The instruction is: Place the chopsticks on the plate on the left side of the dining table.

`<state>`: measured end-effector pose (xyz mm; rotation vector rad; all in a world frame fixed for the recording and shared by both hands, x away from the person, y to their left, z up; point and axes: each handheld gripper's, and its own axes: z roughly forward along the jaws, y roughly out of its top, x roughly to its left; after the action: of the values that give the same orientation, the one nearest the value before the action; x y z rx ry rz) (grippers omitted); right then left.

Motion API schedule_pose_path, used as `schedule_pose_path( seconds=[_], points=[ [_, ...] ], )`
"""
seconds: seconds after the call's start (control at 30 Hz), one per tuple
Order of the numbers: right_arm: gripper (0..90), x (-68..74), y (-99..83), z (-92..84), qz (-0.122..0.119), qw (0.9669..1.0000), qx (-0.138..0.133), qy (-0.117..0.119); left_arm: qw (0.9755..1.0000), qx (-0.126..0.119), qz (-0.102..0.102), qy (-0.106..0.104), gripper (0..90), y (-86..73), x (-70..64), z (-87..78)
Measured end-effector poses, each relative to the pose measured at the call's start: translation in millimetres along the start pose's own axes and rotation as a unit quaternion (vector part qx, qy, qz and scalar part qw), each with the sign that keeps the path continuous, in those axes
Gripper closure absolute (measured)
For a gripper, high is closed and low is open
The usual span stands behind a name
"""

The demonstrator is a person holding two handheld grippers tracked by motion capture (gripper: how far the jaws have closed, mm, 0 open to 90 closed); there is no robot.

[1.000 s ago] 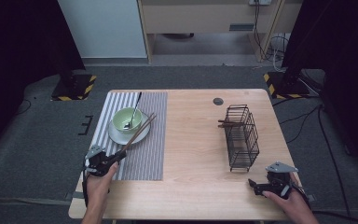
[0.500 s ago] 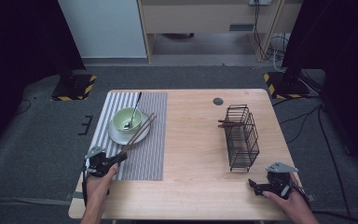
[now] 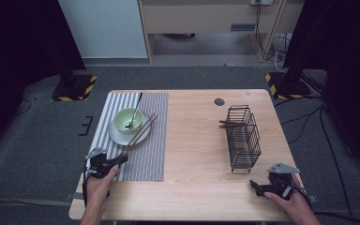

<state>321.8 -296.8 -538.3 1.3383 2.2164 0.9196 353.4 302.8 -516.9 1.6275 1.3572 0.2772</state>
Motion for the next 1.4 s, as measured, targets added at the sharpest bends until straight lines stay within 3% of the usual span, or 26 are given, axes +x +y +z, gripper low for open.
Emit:
schedule_pose_path(
  seconds=[1.4],
  points=[
    [0.4, -0.1, -0.2, -0.2, -0.001, 1.0000, 0.000, 0.000, 0.9995, 0.030, 0.007, 0.002, 83.6, -3.9, -0.9, 6.3]
  ],
)
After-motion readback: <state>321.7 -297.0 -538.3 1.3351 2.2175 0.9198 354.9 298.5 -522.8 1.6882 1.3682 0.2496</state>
